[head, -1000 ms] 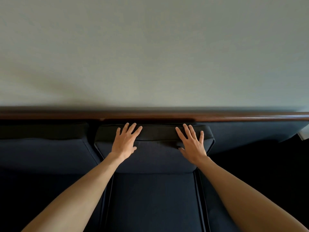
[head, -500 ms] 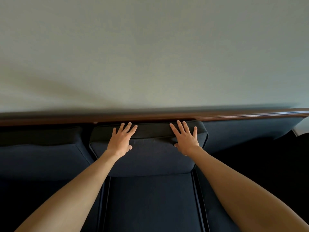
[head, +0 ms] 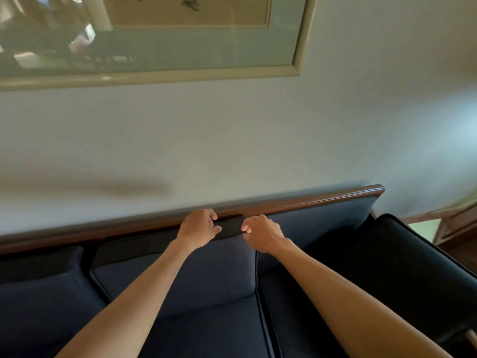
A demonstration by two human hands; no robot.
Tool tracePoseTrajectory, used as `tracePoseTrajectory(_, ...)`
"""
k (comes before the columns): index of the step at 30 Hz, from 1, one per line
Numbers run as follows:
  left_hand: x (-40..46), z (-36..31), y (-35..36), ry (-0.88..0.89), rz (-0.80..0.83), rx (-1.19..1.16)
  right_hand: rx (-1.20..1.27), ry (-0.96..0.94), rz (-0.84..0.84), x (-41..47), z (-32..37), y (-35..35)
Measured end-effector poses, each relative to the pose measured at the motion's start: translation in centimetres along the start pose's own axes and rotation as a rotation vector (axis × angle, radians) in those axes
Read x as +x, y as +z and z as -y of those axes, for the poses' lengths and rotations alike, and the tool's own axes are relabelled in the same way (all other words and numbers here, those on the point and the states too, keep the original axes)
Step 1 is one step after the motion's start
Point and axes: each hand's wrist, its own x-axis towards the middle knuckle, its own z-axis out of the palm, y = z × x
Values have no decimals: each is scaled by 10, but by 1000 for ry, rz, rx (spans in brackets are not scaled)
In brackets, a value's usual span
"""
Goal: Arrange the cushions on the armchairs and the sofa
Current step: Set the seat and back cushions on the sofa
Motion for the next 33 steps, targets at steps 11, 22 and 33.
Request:
tracePoseTrajectory(11, 15, -269, 155, 275, 49, 25, 72, 121, -179, -93, -278, -104)
tracePoseTrajectory(22, 20, -487, 384, 455, 213, 195, 73, 380, -326, -183, -577, -81)
tracePoseTrajectory(33, 44, -540, 495, 728, 404, 606, 599, 604, -126, -217, -699, -23)
